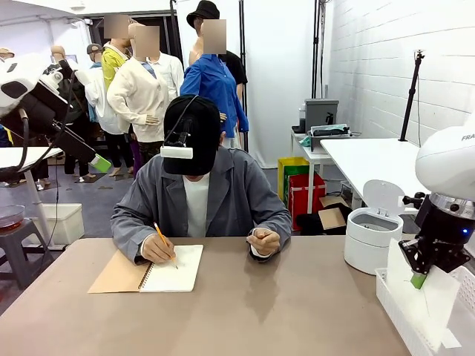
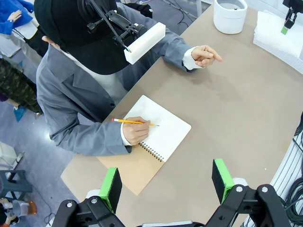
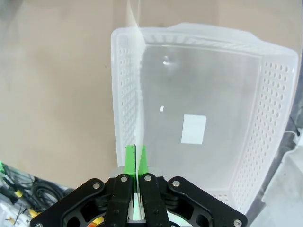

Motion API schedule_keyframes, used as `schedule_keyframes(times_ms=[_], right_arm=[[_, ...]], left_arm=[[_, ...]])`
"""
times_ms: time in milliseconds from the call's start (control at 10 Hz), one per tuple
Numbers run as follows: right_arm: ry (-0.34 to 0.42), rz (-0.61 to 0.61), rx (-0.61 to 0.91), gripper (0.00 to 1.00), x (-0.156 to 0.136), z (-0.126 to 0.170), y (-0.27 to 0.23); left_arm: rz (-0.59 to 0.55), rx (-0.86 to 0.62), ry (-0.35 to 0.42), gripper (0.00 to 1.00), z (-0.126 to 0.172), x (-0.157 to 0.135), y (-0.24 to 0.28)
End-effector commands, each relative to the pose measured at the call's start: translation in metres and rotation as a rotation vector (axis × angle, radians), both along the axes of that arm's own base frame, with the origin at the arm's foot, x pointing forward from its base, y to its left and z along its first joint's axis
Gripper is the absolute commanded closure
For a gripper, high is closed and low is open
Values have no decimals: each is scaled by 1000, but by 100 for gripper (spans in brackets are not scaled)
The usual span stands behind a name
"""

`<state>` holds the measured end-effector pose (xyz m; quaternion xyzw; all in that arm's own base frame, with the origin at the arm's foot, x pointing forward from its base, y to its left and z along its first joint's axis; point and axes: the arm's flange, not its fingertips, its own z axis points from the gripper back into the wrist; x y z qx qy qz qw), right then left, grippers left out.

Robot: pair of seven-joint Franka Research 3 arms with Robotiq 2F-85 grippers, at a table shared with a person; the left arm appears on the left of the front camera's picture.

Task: Sort the paper based on its condition.
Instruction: If a person hands you a paper, place it in the Organizing basket , and if it's crumpled, put it in the Trash can.

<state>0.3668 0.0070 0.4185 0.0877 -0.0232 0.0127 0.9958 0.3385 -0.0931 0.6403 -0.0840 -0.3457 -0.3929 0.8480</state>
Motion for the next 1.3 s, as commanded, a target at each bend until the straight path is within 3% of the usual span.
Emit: schedule_keyframes(times_ms=[0,400,900,1000,1200], right_arm=[[-44,9,17,100,-79,-70,2],[-10,-19,10,98,-84,-75,0],[-2,-44,-11,6,-93,-68,-6],[3,-43,-14,0,-93,-67,-6],[16,-43,-26,0,-91,-66,-7]], left_arm=[[-2,-7,10,0,0,-1,0],[-2,-7,10,0,0,-1,0],[-2,-7,10,0,0,-1,0],[-2,-7,10,0,0,-1,0],[-2,-7,10,0,0,-1,0]])
